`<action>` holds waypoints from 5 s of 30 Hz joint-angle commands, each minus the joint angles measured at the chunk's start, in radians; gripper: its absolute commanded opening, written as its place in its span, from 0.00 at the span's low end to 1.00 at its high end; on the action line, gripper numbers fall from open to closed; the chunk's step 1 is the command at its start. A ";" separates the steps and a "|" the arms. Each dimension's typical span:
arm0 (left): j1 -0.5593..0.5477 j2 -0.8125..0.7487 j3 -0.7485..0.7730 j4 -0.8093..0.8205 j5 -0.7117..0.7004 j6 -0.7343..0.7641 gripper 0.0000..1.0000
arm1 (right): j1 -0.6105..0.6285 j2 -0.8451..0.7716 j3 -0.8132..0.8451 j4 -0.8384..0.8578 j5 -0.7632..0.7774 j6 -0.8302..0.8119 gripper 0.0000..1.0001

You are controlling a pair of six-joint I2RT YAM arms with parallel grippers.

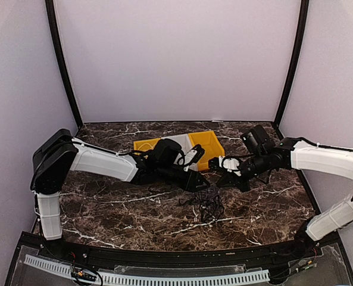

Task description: Untangle the cables

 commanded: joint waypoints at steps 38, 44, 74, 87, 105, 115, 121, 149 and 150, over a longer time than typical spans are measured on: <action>0.007 0.103 0.052 0.100 0.175 0.063 0.06 | -0.029 -0.085 0.313 -0.153 -0.086 0.009 0.00; 0.007 0.108 -0.001 0.151 0.166 0.044 0.03 | -0.030 -0.048 0.632 -0.271 -0.182 0.025 0.00; 0.006 -0.158 -0.244 0.192 0.047 0.061 0.17 | -0.122 0.044 0.993 -0.202 -0.133 0.133 0.00; 0.010 -0.276 -0.300 0.148 -0.088 0.080 0.35 | -0.125 0.214 1.540 -0.148 -0.071 0.149 0.00; 0.010 -0.575 -0.583 0.174 -0.332 -0.025 0.40 | -0.124 0.381 1.324 0.098 -0.035 0.232 0.00; 0.010 -0.810 -0.718 0.102 -0.466 -0.068 0.40 | -0.124 0.522 1.331 0.154 -0.003 0.238 0.00; 0.014 -0.877 -0.744 0.054 -0.555 -0.055 0.42 | -0.124 0.536 1.331 0.172 0.024 0.250 0.00; 0.023 -0.837 -0.772 0.098 -0.546 -0.090 0.43 | -0.125 0.571 1.452 0.203 0.112 0.279 0.00; 0.024 -0.838 -0.773 0.098 -0.547 -0.091 0.43 | -0.125 0.571 1.445 0.208 0.123 0.277 0.00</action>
